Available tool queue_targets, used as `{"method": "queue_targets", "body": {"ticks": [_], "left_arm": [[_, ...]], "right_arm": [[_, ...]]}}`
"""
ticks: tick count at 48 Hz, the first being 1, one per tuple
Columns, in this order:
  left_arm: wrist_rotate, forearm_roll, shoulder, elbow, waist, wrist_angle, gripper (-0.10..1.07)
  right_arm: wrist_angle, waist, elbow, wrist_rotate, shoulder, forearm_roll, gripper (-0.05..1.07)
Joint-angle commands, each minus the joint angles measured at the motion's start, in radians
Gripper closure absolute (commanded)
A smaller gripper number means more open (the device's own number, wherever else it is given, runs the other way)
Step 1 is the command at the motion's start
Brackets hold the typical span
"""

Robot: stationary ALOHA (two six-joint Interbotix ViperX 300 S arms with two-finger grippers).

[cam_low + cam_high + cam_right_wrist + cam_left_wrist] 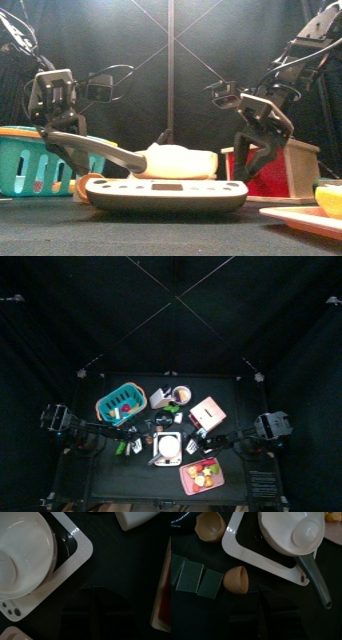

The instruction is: Grab egg

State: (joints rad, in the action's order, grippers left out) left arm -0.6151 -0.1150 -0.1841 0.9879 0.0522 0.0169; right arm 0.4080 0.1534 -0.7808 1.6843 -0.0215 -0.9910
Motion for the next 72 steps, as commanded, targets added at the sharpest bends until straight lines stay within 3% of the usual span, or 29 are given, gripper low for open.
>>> {"method": "queue_targets", "body": {"ticks": [1,11,24,28,36,72], "left_arm": [[0.003,-0.048,-0.034,-0.006,0.0,-0.026,0.56],[0.003,-0.227,-0.138,0.029,-0.006,-0.186,0.56],[0.003,-0.359,-0.255,0.071,-0.078,-0.245,0.53],[0.005,-0.37,-0.37,0.124,-0.112,-0.255,0.47],[0.002,-0.364,-0.468,0.202,-0.118,-0.288,0.39],[0.0,-0.325,-0.469,0.221,-0.129,-0.291,0.39]], "right_arm": [[-0.009,0.006,0.017,-0.002,-0.072,-0.037,0.68],[-0.094,0.061,0.066,0.002,-0.12,-0.15,0.62],[-0.132,0.075,0.138,-0.002,-0.046,-0.164,0.28],[-0.138,0.075,0.178,-0.002,0.009,-0.173,0.15],[-0.146,0.083,0.232,-0.003,0.077,-0.198,0.13],[-0.146,0.077,0.25,-0.003,0.163,-0.215,0.15]]}}
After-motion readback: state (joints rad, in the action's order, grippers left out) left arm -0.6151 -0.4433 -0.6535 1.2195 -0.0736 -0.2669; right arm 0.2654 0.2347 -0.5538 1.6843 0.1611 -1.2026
